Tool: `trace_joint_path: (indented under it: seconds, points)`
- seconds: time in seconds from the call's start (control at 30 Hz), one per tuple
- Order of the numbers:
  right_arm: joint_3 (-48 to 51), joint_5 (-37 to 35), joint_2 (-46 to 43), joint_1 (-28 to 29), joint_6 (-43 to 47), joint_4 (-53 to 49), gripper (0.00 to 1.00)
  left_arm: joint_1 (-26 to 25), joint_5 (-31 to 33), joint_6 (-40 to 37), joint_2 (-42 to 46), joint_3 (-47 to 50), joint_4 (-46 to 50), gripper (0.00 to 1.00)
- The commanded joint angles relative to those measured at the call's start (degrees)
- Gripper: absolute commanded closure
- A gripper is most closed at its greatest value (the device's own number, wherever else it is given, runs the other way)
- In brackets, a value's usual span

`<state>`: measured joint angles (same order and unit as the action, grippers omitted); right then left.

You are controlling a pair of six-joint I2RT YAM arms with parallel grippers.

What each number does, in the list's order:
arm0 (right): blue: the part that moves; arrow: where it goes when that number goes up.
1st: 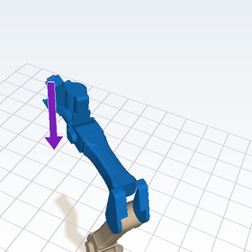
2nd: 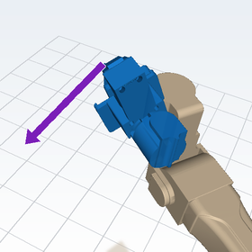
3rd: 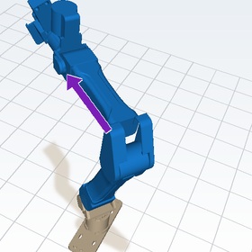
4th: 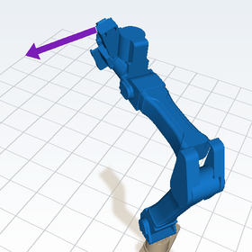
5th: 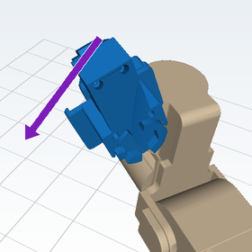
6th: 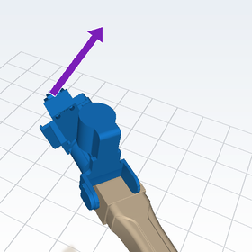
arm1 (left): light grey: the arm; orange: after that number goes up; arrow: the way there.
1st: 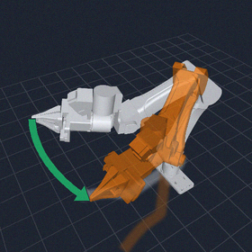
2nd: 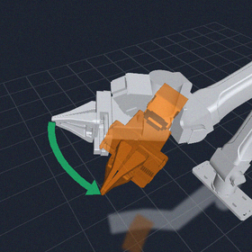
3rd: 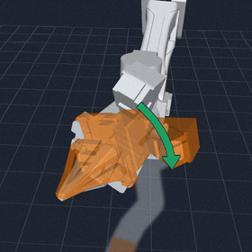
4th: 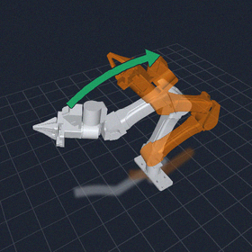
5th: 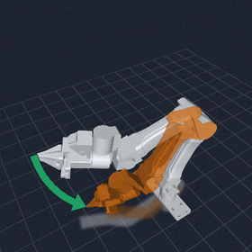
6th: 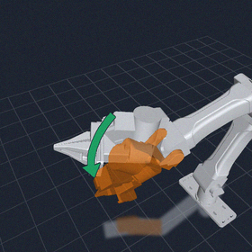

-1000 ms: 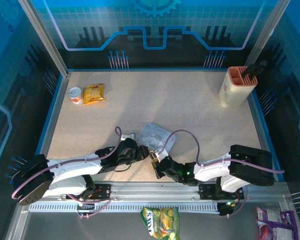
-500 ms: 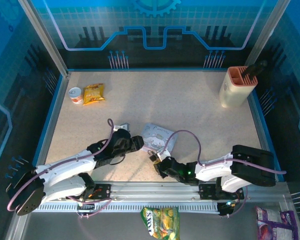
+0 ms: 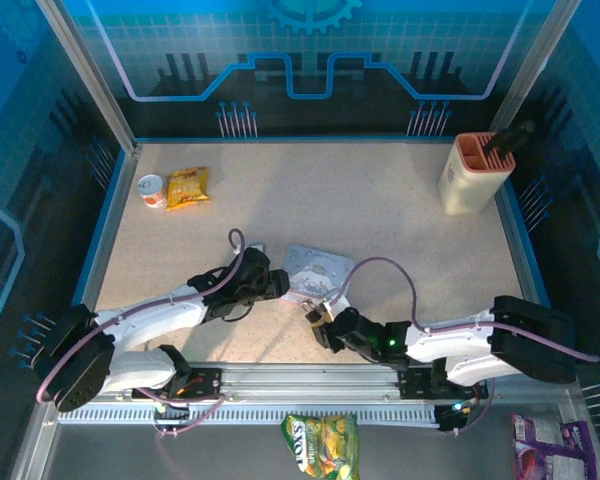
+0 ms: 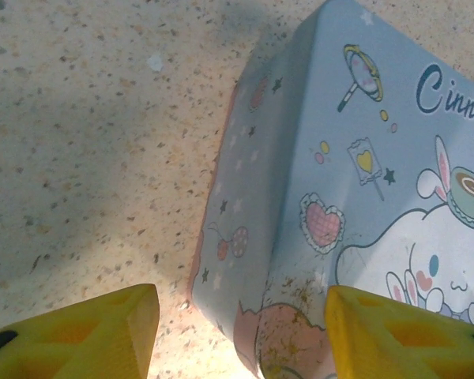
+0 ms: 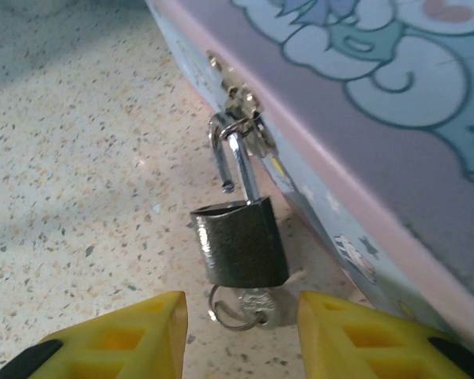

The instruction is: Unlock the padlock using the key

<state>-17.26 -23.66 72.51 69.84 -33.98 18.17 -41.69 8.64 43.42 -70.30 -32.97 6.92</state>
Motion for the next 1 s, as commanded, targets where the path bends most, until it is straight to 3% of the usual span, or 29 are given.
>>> trace_joint_path:
  seconds: [0.0,0.33,0.47,0.7,0.97]
  points:
    - [1.45,4.51,-2.02,-4.06,2.61,0.23,0.59,0.75,-3.41,-2.68,-2.34,-1.49,-0.74,0.42]
    - [-0.41,23.17,0.70,-19.55,4.17,3.01,0.58,1.08,-3.47,-2.37,-4.24,-0.72,-0.01,0.44]
    - [-1.06,20.07,-0.99,-19.94,1.68,-2.41,0.60,1.06,-4.70,-2.07,-4.64,0.39,-1.96,0.48]
    - [3.39,28.02,-2.86,-19.97,-2.31,7.19,0.59,1.06,-5.55,-0.88,-6.25,1.75,-4.72,0.49]
    - [2.79,28.07,3.99,-19.80,-2.32,11.82,0.59,1.06,-4.93,-0.40,-5.70,2.49,-4.63,0.49]
